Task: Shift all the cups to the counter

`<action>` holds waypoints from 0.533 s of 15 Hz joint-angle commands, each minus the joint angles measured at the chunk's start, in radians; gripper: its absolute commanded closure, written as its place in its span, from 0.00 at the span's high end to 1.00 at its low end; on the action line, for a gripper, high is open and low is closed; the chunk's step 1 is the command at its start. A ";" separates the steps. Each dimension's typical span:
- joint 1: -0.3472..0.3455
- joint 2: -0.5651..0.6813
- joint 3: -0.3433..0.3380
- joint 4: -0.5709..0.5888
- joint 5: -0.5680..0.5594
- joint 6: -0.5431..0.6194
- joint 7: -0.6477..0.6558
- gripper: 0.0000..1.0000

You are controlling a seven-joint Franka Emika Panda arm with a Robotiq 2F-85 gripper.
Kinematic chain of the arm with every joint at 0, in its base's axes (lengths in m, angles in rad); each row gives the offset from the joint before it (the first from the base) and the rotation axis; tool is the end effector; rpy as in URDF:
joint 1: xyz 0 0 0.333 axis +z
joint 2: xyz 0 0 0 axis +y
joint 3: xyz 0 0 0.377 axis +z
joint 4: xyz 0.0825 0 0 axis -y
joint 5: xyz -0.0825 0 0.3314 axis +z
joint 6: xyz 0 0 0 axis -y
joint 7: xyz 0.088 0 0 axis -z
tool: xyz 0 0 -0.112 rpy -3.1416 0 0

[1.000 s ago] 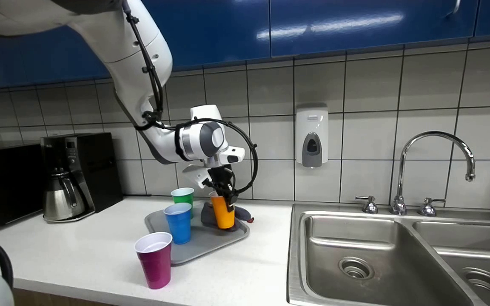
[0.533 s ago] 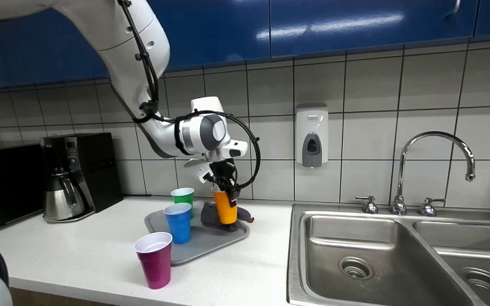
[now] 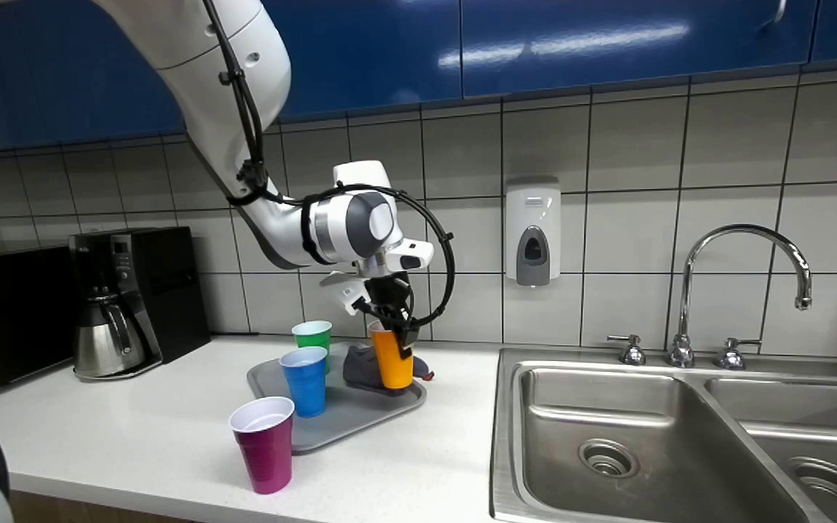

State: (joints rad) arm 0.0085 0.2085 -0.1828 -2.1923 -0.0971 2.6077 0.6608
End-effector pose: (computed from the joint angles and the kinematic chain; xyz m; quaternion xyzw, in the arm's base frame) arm 0.5449 -0.0891 0.4060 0.9246 -0.3633 0.1125 0.0209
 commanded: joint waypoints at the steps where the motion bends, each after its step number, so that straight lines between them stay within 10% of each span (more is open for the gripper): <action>1: -0.025 -0.048 0.000 -0.055 0.007 0.006 -0.038 0.01; 8: -0.062 -0.043 -0.018 -0.092 0.012 0.019 -0.068 0.01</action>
State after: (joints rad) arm -0.0318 0.1975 -0.1979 -2.2453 -0.0971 2.6103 0.6351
